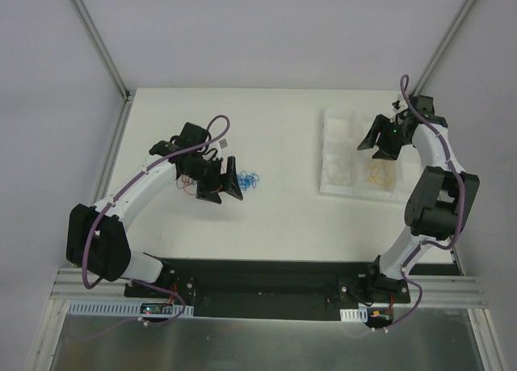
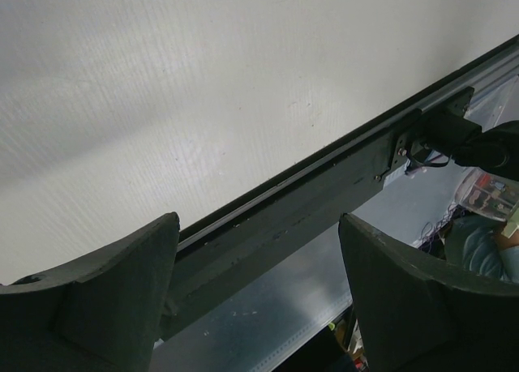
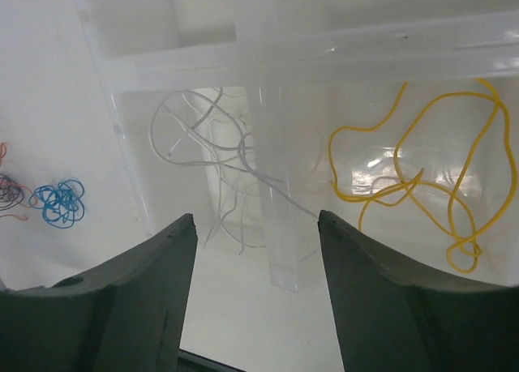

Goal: Untangle the cables

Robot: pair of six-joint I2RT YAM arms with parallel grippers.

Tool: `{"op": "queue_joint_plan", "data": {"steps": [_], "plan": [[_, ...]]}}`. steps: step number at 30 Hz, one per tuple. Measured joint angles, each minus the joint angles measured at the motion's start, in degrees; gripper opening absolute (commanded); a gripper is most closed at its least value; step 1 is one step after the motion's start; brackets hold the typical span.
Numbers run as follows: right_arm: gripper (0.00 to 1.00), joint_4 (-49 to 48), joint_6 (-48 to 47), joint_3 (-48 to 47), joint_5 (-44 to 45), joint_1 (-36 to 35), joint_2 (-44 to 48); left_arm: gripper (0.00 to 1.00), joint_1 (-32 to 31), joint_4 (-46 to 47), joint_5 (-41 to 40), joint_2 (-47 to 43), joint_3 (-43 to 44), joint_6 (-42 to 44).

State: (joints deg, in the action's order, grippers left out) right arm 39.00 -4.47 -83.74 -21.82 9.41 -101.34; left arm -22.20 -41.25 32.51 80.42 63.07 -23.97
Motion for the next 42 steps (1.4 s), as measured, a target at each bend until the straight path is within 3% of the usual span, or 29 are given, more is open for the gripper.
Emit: {"op": "queue_joint_plan", "data": {"steps": [12, 20, 31, 38, 42], "plan": [[0.61, -4.0, -3.5, 4.0, -15.3, 6.1, -4.7, 0.79, 0.0, 0.0, 1.1, 1.5, 0.0, 1.2], [0.36, -6.4, -3.5, 6.7, -19.3, 7.4, -6.3, 0.79, 0.0, 0.0, 2.6, 3.2, 0.0, 2.3], [0.01, -6.5, -3.0, 7.9, -15.9, 7.5, -2.2, 0.79, 0.0, 0.0, 3.6, 5.6, 0.8, 2.8], [0.01, -5.0, -0.5, 7.8, -13.4, 5.8, 1.7, 0.79, 0.0, 0.0, 4.3, 6.2, 1.1, 3.7], [0.00, -5.2, 2.6, 7.8, -9.2, -0.9, 4.4, 0.79, 0.0, 0.0, 4.8, 7.4, 1.5, 3.8]]}}
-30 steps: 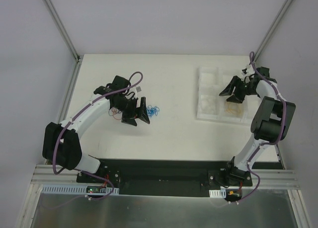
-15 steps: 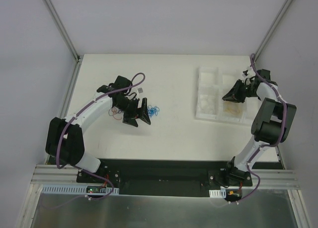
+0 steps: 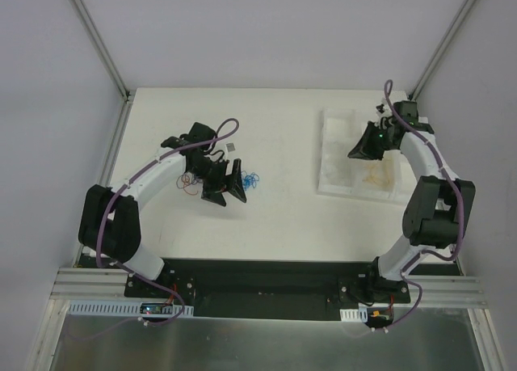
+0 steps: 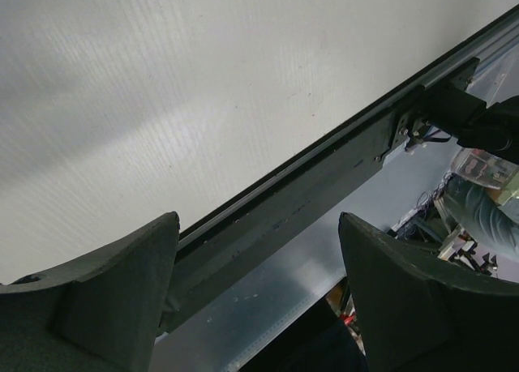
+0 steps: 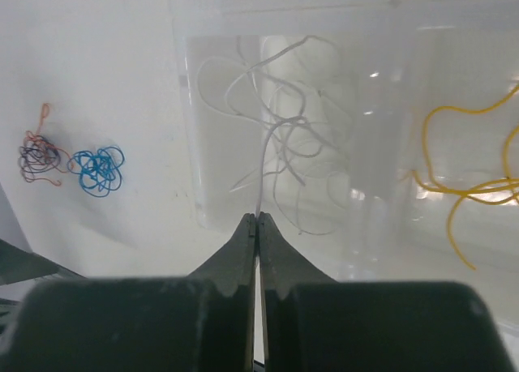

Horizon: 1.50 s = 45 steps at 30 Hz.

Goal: Untangle the cables

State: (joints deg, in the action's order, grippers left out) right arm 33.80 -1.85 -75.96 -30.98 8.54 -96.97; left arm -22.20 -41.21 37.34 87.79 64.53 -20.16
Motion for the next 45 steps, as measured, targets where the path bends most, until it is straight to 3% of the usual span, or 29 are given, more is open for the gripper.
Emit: {"op": "queue_joint_plan", "data": {"steps": [2, 4, 7, 11, 13, 17, 23, 25, 29, 33, 39, 45], "plan": [[0.02, 0.3, 1.5, -0.3, 4.9, -4.8, 0.3, 0.78, 0.0, 0.0, 0.1, 0.7, 0.3, 0.0], [0.11, 1.2, 2.9, -1.4, 10.5, -9.4, -0.7, 0.76, 0.0, 0.0, 0.2, 1.2, 0.7, 0.0], [0.28, 3.1, 5.4, -3.7, 19.0, -14.8, -4.3, 0.69, 0.0, 0.0, -0.2, 2.2, 1.7, -0.1], [0.65, 6.1, 6.9, -4.7, 24.6, -15.9, -7.3, 0.64, -0.5, 0.0, -2.3, 4.4, 3.7, -0.3], [0.71, 8.0, 7.2, -4.9, 25.3, -16.0, -6.6, 0.68, -0.8, 0.0, -3.5, 6.9, 5.3, -0.3], [0.73, 12.6, 8.5, -7.6, 24.6, -17.6, -3.0, 0.74, -1.0, 0.0, -6.8, 14.0, 11.0, -0.4], [0.73, 14.8, 13.0, -6.3, 21.0, -25.2, 10.2, 0.66, -1.0, 0.4, -12.6, 24.5, 18.1, -1.3], [0.74, 14.6, 15.3, -2.8, 19.4, -28.1, 16.4, 0.53, -1.0, -0.1, -15.1, 27.4, 19.7, -1.2], [0.74, 15.2, 18.8, 4.0, 18.3, -30.0, 24.9, 0.16, -1.0, -1.1, -17.9, 30.6, 21.4, -1.0], [0.74, 16.4, 20.1, 7.5, 18.5, -30.4, 26.3, 0.00, -1.1, -2.3, -18.3, 30.8, 22.7, -1.4], [0.75, 16.3, 19.7, 8.2, 18.7, -30.4, 25.5, 0.00, -1.5, -2.1, -15.8, 28.3, 23.2, -2.5], [0.75, 10.2, 19.1, 8.7, 15.9, -33.6, 20.0, 0.00, -2.3, 0.6, -7.1, 17.3, 16.4, -3.5]]}}
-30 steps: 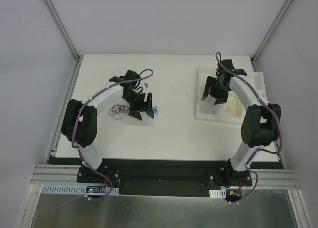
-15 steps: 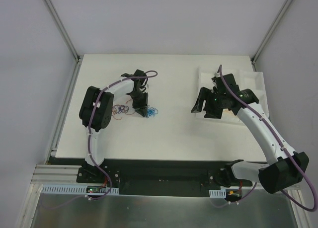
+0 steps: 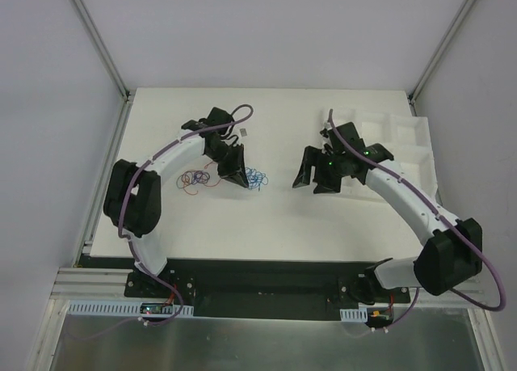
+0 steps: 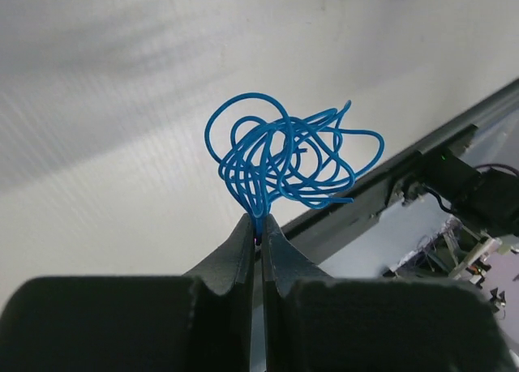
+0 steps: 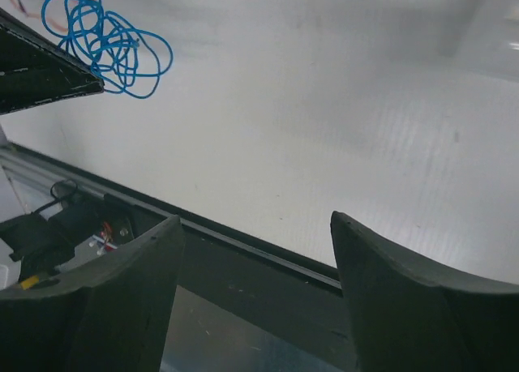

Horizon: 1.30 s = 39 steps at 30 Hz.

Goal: Untangle the cables

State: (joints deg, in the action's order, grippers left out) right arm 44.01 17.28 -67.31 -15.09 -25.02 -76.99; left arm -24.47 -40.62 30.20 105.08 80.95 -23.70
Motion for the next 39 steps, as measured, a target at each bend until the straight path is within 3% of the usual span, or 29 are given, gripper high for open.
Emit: {"op": "queue_joint_plan", "data": {"steps": [9, 21, 25, 30, 35, 39], "plan": [[0.61, -19.2, 0.7, 5.3, -10.7, -10.0, -9.2, 0.00, -0.3, 2.7, 9.6, -11.0, -10.0, 0.0], [0.47, -31.8, 4.9, 5.2, -12.8, -11.3, -13.2, 0.00, -0.7, 3.5, 11.8, -15.0, -12.5, -0.7], [0.34, -32.3, 5.2, 4.7, -12.7, -13.1, -15.9, 0.00, -0.7, 3.6, 11.9, -15.2, -12.5, -1.2], [0.01, -30.7, 5.0, 3.6, -10.9, -14.9, -16.5, 0.00, -0.7, 3.8, 12.4, -16.0, -12.5, -2.4], [0.01, -18.6, 2.1, -2.9, 1.9, -15.2, -16.5, 0.00, -0.7, 3.8, 7.7, -19.2, -12.5, -3.6], [0.01, -14.8, 0.2, -4.5, 12.8, -16.6, -14.0, 0.00, -2.5, 2.5, -0.5, -20.3, -12.3, -4.1]]}}
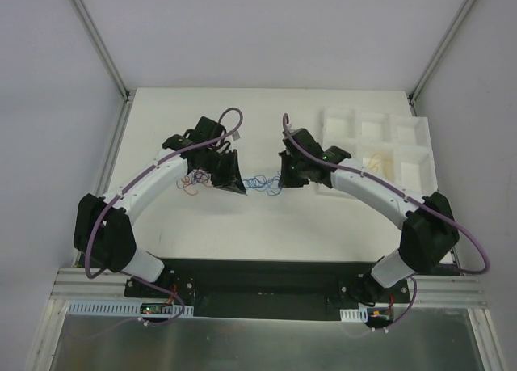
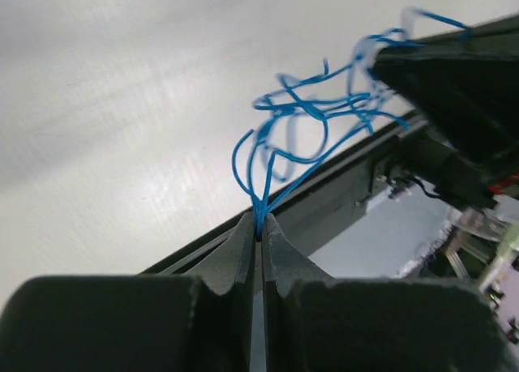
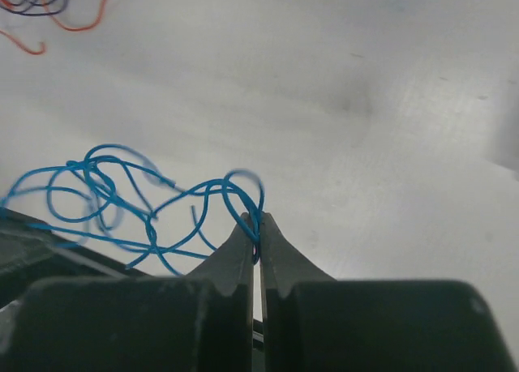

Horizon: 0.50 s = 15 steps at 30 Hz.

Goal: Untangle the cables

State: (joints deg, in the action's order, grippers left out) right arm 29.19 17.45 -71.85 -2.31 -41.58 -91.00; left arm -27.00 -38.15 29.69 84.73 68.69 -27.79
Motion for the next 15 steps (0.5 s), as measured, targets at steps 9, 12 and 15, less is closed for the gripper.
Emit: {"op": "queue_joint_plan", "data": {"steps": [9, 12, 15], "plan": [[0.08, 12.1, -2.3, 14.3, 23.1, 3.1, 18.1, 0.00, 0.8, -9.5, -24.7, -9.6, 0.5, 0.0], [0.16, 16.4, -2.6, 17.7, 26.6, 6.1, 20.4, 0.00, 1.8, -11.8, -31.9, -13.4, 0.5, -0.1], [0.24, 17.9, -2.9, 19.3, 26.9, 7.8, 20.6, 0.00, 1.9, -13.5, -36.2, -15.1, 0.3, -0.3]]}}
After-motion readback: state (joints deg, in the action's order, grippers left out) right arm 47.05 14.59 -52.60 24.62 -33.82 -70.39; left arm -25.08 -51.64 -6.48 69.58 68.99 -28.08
